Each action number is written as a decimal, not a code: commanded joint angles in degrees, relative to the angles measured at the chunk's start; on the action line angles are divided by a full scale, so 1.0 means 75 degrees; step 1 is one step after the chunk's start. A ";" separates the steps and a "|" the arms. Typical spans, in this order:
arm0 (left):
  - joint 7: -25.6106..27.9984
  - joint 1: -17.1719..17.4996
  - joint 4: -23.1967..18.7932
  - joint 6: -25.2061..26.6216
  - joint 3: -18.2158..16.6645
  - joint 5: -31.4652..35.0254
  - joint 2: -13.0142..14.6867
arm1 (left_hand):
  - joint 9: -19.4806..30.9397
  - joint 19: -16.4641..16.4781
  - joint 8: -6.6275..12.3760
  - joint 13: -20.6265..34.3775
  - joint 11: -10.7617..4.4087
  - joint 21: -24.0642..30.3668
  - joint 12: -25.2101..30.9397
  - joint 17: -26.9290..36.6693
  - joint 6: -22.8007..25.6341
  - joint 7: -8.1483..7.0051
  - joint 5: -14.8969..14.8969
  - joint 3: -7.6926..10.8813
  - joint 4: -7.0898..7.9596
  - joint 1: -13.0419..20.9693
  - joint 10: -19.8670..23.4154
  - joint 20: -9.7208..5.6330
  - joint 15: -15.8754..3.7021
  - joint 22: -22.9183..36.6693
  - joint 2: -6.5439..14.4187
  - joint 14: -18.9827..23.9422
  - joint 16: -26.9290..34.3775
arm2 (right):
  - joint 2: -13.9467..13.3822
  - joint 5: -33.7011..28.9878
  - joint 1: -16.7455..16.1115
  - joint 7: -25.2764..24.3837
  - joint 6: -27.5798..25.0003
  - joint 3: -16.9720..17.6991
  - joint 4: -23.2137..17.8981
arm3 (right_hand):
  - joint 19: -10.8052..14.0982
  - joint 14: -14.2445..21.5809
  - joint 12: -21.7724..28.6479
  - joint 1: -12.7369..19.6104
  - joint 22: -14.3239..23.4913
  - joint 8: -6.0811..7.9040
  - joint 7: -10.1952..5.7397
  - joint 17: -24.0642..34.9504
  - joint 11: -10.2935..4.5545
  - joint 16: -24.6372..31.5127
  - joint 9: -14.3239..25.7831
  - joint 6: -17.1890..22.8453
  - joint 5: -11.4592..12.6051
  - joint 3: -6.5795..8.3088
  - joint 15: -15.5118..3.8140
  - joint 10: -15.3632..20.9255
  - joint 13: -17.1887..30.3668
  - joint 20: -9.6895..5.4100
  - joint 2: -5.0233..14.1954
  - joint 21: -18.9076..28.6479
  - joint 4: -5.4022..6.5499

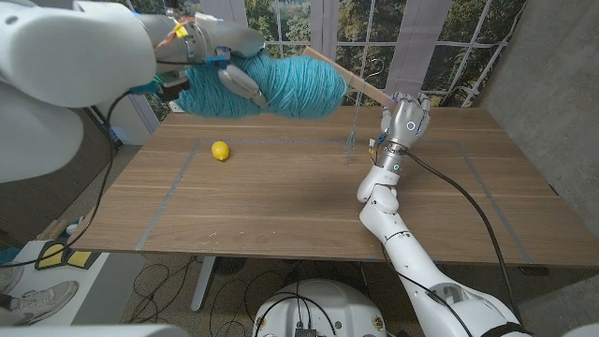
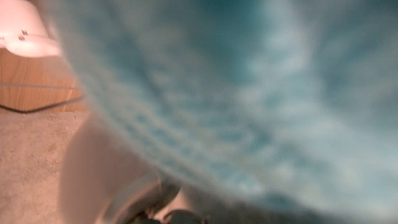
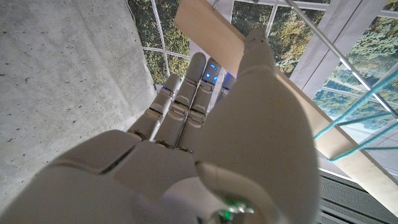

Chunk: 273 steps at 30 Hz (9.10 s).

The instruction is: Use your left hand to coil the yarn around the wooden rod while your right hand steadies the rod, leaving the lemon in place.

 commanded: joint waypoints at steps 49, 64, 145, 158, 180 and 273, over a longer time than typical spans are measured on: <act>0.1949 -0.3268 0.1207 0.2662 0.3001 -0.2119 0.2015 | 0.0027 -0.0014 0.0026 0.4789 -0.0633 0.0262 0.0334 0.1962 0.0801 -0.0691 -0.0015 0.2026 0.1964 0.0176 0.0314 -0.0914 -0.1509 0.0451 0.0779 0.1983 0.1408 | -0.0299 -0.2675 -0.1513 0.0000 0.3019 -0.0165 -0.1891 | -0.0160 0.0103 -0.0127 0.1116 0.0014 -0.0031 -0.0425 0.0166 -0.0766 -0.0180 -0.0010 0.0568 0.0093 -0.0122 -0.0827 0.0718 0.1738 -0.0905 0.1096 0.0144 0.0078; 0.2003 -0.1087 0.2261 0.2669 0.1728 -0.2297 0.2213 | 0.0005 -0.0018 0.0013 0.4788 -0.0617 0.0264 0.0349 0.1971 0.0811 -0.0685 -0.0017 0.2039 0.1972 0.0166 0.0314 -0.0913 -0.1499 0.0440 0.0775 0.1972 0.1419 | -0.0363 -0.2758 -0.1768 0.0000 0.3707 -0.0195 -0.2323 | -0.0182 0.0115 -0.0152 0.1137 0.0010 -0.0043 -0.0439 0.0210 -0.0782 -0.0225 -0.0009 0.0593 0.0101 -0.0153 -0.0830 0.0735 0.1760 -0.0950 0.1097 0.0173 0.0101; 0.1801 0.0828 0.0098 0.0375 0.0801 -0.0957 0.1612 | -0.0016 -0.0040 -0.0014 0.4753 -0.0639 0.0259 0.0371 0.1775 0.0783 -0.0690 -0.0070 0.2031 0.1920 0.0149 0.0303 -0.0916 -0.1504 0.0322 0.0787 0.1925 0.1419 | -0.2791 0.2123 0.1107 0.0185 -0.3558 -0.4124 -0.1375 | -0.0344 0.0189 -0.0289 0.1261 -0.0007 -0.0139 -0.0425 0.0501 -0.0739 -0.0388 0.0054 0.0642 0.0141 -0.0366 -0.0824 0.0834 0.1873 -0.0930 0.1086 0.0306 0.0223; 0.1745 0.1566 0.0390 -0.0179 -0.0430 -0.1070 0.0814 | -0.0022 -0.0051 -0.0008 0.4754 -0.0632 0.0241 0.0372 0.1721 0.0799 -0.0702 -0.0077 0.2024 0.1913 0.0147 0.0300 -0.0917 -0.1495 0.0299 0.0790 0.1922 0.1408 | -0.3102 0.1905 0.1004 0.0000 -0.3202 -0.4256 -0.1346 | -0.0359 0.0200 -0.0299 0.1287 -0.0012 -0.0154 -0.0465 0.0534 -0.0788 -0.0410 0.0062 0.0657 0.0150 -0.0387 -0.0828 0.0857 0.1897 -0.0939 0.1104 0.0322 0.0243; 0.2189 0.2291 0.0704 -0.0252 -0.1109 -0.0121 -0.0205 | -0.0024 -0.0044 0.0000 0.4764 -0.0638 0.0242 0.0376 0.1683 0.0811 -0.0711 -0.0074 0.2030 0.1928 0.0128 0.0298 -0.0916 -0.1489 0.0306 0.0780 0.1906 0.1410 | -0.3151 0.0963 0.0565 0.0000 -0.1878 -0.3803 -0.1473 | -0.0388 0.0208 -0.0347 0.1329 -0.0019 -0.0190 -0.0519 0.0590 -0.0785 -0.0453 0.0046 0.0693 0.0162 -0.0438 -0.0829 0.0865 0.1917 -0.1005 0.1101 0.0344 0.0274; 0.3785 0.0890 0.3387 0.2299 0.6151 0.3978 0.0234 | -0.0174 -0.0051 -0.0080 0.4826 -0.0598 0.0193 0.0423 0.1546 0.0782 -0.0696 -0.0020 0.2033 0.1976 0.0053 0.0236 -0.0919 -0.1470 0.0291 0.0746 0.1881 0.1446 | -0.4943 -0.1323 0.1319 1.6178 -0.2049 -0.3948 -0.5091 | -0.0262 0.0082 -0.0717 0.1547 -0.0031 -0.0401 -0.0519 0.0728 -0.0798 -0.0662 0.0098 0.0539 0.0296 -0.0653 -0.0828 0.0676 0.2002 -0.1167 0.1184 0.0500 0.0524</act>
